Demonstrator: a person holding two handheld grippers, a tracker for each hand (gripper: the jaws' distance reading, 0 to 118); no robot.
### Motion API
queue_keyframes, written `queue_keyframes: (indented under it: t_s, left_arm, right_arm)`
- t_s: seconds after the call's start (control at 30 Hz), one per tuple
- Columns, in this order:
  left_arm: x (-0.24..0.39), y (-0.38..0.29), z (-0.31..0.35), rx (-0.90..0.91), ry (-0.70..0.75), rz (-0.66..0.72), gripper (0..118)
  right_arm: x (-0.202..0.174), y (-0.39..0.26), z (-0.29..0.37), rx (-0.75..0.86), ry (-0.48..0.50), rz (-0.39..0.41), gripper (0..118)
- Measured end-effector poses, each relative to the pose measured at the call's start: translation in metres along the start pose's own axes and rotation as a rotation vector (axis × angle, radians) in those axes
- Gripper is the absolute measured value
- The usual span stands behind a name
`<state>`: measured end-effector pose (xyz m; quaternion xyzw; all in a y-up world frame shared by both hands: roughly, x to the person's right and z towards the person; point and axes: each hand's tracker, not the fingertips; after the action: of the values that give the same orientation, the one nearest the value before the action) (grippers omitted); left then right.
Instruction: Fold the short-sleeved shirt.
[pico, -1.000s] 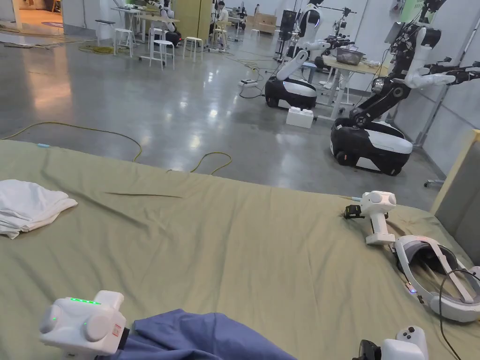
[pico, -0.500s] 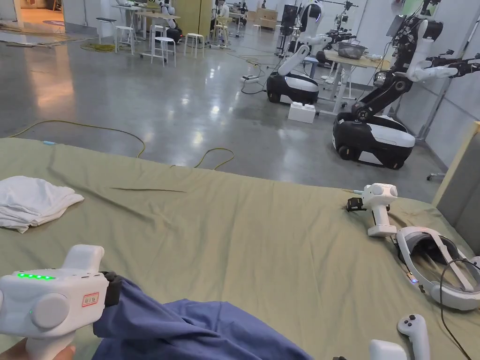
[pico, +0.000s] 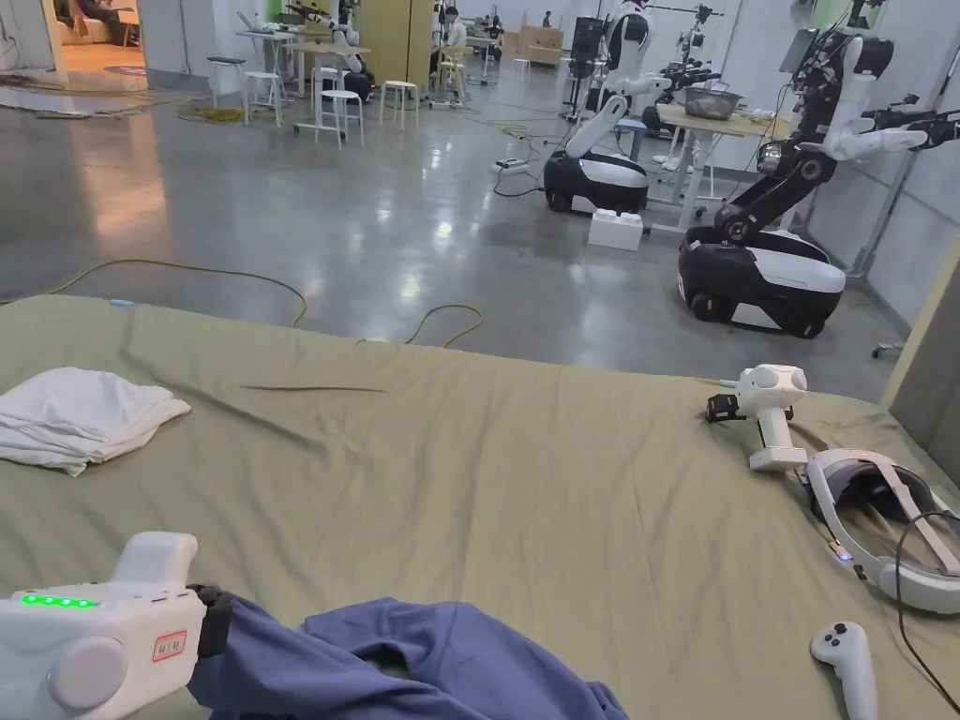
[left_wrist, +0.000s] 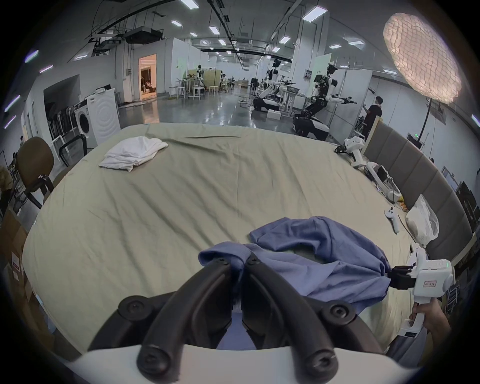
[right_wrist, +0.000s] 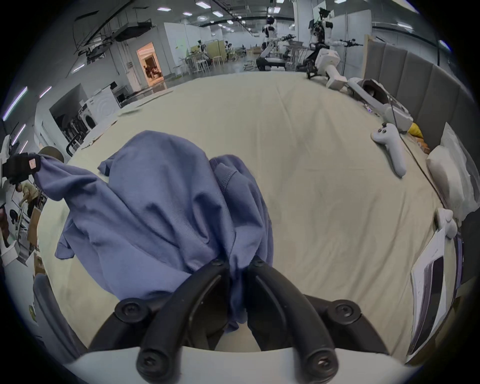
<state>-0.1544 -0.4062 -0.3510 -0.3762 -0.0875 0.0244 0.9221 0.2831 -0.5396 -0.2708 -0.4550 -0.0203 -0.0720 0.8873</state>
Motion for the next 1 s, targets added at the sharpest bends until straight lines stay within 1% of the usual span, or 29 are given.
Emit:
queue_keyframes:
  t_s: [0.07,0.17,0.27,0.37,0.43,0.53,0.7,0.83,0.93,1.0]
  left_arm:
    - [-0.001,-0.003,0.003,-0.002,0.007,0.003,6]
    - [-0.003,0.000,0.011,0.015,0.011,0.016,6]
    - [-0.001,0.014,0.027,0.076,0.005,0.028,6]
    - [0.000,0.036,0.045,0.143,-0.004,0.031,6]
    - [0.000,0.055,0.062,0.212,-0.009,0.036,6]
    - [-0.002,0.083,0.086,0.279,-0.014,0.034,6]
    - [-0.010,0.129,0.116,0.370,-0.001,0.027,6]
    - [-0.024,0.165,0.121,0.412,0.008,0.019,6]
    - [-0.017,0.184,0.125,0.438,0.006,0.007,6]
    - [-0.025,0.204,0.112,0.439,0.008,-0.004,6]
  right_arm:
    - [0.001,0.002,0.009,0.026,-0.006,0.016,10]
    - [0.004,0.010,0.030,0.132,-0.029,0.051,9]
    - [0.000,0.031,0.066,0.240,-0.015,0.078,9]
    - [-0.008,0.057,0.102,0.364,-0.052,0.145,9]
    - [-0.011,0.077,0.127,0.448,-0.058,0.168,9]
    - [-0.011,0.107,0.158,0.534,-0.059,0.168,9]
    - [-0.007,0.155,0.203,0.652,-0.080,0.147,9]
    - [-0.006,0.193,0.230,0.717,-0.103,0.148,9]
    - [-0.005,0.222,0.241,0.746,-0.110,0.153,9]
    - [-0.007,0.239,0.246,0.762,-0.123,0.164,9]
